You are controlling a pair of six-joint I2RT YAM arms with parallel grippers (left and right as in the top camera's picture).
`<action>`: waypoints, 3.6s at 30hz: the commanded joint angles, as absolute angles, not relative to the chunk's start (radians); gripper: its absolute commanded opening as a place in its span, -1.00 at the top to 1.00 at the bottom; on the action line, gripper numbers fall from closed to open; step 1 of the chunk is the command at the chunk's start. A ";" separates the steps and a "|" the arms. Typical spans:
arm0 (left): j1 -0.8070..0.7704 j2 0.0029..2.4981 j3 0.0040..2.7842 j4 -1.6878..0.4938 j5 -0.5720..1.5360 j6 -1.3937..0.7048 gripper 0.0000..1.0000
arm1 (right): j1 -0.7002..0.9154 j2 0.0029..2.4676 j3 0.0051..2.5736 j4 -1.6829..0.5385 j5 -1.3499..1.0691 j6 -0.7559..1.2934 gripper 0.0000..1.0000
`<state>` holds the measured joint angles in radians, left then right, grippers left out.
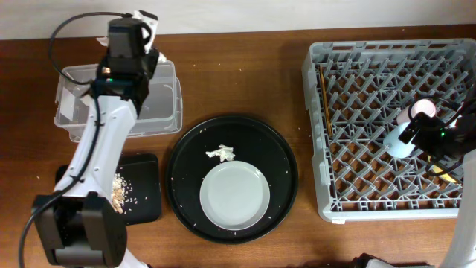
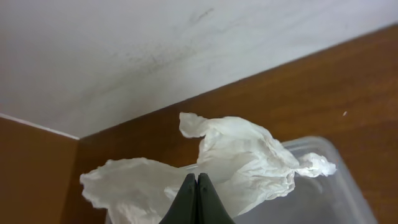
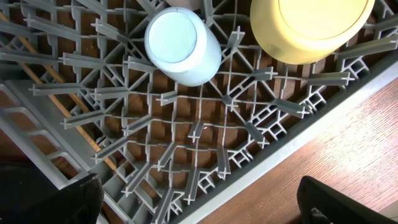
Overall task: Sort waste into correct bins and load items into the dishwasher rack
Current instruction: 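Carry the wrappers with the left gripper into the clear plastic bin and release, then return the left gripper to the remaining white tissue on the round tray, then grasp the tissue and drop it into the clear bin with the left gripper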
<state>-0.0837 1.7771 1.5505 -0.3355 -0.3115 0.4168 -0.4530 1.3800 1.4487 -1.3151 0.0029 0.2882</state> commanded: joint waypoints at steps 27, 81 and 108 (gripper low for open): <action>-0.052 1.898 1.553 -0.329 -0.311 0.755 -0.99 | -0.459 1.383 1.445 -1.316 0.005 0.297 -0.97; -0.508 1.983 1.552 -0.978 -0.028 -0.708 -0.36 | -0.459 1.383 1.445 -1.316 0.005 0.297 -0.97; -0.507 2.121 1.681 -1.100 0.003 -0.749 0.98 | -0.459 1.383 1.445 -1.316 0.005 0.297 -0.97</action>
